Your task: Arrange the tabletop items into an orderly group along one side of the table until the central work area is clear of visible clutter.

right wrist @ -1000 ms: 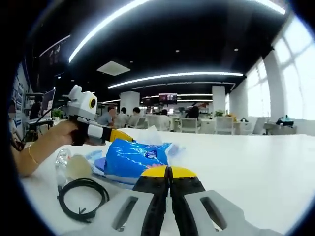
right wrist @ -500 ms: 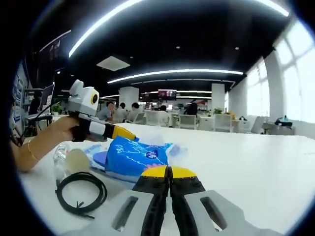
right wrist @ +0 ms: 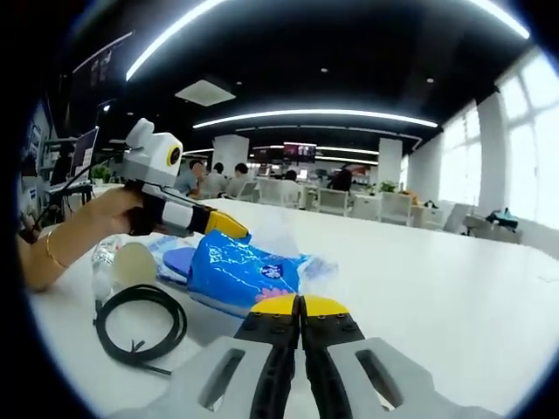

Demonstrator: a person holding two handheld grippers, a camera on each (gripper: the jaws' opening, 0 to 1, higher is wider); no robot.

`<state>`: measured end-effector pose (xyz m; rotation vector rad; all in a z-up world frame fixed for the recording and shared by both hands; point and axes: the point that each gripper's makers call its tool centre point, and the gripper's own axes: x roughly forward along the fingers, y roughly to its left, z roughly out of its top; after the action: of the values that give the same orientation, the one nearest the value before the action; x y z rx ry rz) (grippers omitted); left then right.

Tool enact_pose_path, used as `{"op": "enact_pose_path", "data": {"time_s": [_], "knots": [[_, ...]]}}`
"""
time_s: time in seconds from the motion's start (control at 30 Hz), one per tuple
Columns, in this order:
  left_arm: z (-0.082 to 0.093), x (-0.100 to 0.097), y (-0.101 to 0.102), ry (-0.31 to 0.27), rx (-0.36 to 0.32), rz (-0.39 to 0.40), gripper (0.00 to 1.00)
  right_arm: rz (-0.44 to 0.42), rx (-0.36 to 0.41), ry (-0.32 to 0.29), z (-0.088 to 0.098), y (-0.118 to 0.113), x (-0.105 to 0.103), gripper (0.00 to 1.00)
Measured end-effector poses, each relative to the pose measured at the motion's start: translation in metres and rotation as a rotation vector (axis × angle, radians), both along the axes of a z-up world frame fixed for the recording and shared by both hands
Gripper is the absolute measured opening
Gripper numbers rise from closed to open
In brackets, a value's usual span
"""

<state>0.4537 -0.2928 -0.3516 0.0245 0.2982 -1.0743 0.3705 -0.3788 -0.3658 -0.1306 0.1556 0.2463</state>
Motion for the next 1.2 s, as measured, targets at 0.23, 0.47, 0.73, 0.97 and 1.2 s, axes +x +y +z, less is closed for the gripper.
{"op": "enact_pose_path", "data": {"time_s": [0.23,0.47,0.73,0.97,1.2], "knots": [[-0.003,0.0,-0.001,0.001,0.004,0.0,0.0,0.003,-0.004,0.017,-0.004,0.0,-0.001,0.0],[-0.01,0.002,-0.003,-0.005,0.024,0.001,0.0,0.008,-0.01,0.045,-0.01,0.001,-0.001,0.0],[-0.014,0.003,-0.002,-0.012,0.04,-0.001,0.0,0.016,-0.013,0.073,-0.019,0.004,0.001,0.0],[-0.017,0.004,-0.002,-0.003,0.035,-0.003,0.0,0.017,0.002,0.073,-0.018,0.003,0.0,0.0],[-0.017,0.0,-0.007,-0.013,0.042,-0.019,0.0,0.034,0.001,0.076,-0.018,0.008,-0.001,0.0]]}}
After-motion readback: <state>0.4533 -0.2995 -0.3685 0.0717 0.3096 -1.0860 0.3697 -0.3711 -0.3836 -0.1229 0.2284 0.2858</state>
